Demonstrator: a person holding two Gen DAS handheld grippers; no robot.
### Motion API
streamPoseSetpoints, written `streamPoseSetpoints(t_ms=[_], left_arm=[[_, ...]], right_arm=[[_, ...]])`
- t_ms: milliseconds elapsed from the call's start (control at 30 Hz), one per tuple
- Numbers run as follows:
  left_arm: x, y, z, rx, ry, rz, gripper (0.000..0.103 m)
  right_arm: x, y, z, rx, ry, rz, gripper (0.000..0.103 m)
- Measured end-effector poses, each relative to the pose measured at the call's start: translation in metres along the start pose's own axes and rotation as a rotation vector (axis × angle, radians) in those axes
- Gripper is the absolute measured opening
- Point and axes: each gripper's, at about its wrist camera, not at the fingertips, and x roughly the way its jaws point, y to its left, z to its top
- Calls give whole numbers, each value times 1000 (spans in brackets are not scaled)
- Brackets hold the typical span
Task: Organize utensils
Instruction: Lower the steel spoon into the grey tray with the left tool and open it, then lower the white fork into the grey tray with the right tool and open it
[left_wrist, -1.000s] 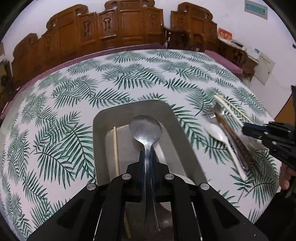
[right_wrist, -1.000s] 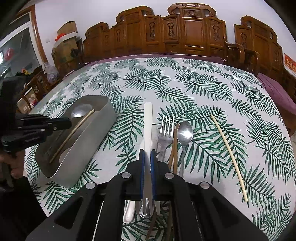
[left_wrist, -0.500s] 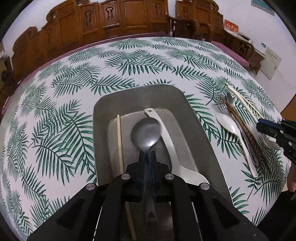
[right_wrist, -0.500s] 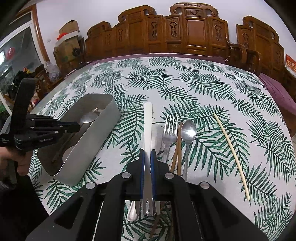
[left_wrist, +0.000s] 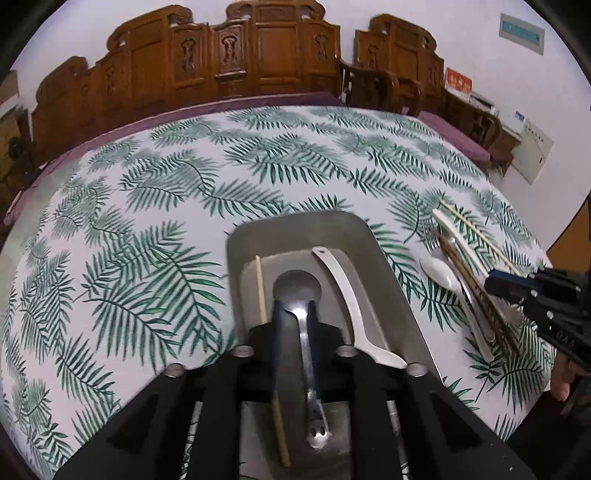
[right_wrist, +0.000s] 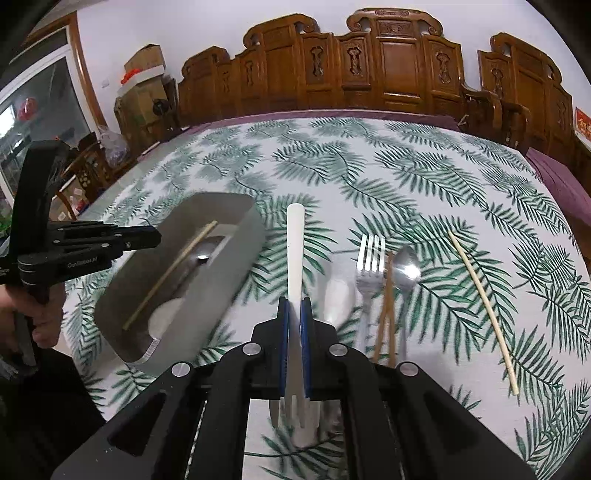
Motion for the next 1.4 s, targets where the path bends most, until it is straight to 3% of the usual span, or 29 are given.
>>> streamPoseSetpoints(t_ms=[267, 400, 500, 633, 1167, 1400], left_arm=[[-23, 18, 5, -20, -64, 5, 32], [-32, 32, 7, -48, -88, 14, 45], [-37, 39, 7, -65, -105, 35, 65], [-41, 51, 8, -84, -121, 65, 76], [-48, 65, 10, -131, -146, 88, 79], [-50, 62, 10, -129, -158, 82, 79]], right_arm=[[2, 44, 20, 26, -21, 85, 7], [11, 68, 28, 20, -9, 104, 7], [21, 82, 31, 22, 9, 113, 7], [37, 92, 33, 36, 34, 113, 8], [88, 111, 30, 60, 116, 77, 8], [78, 112, 31, 41, 78, 127, 11]])
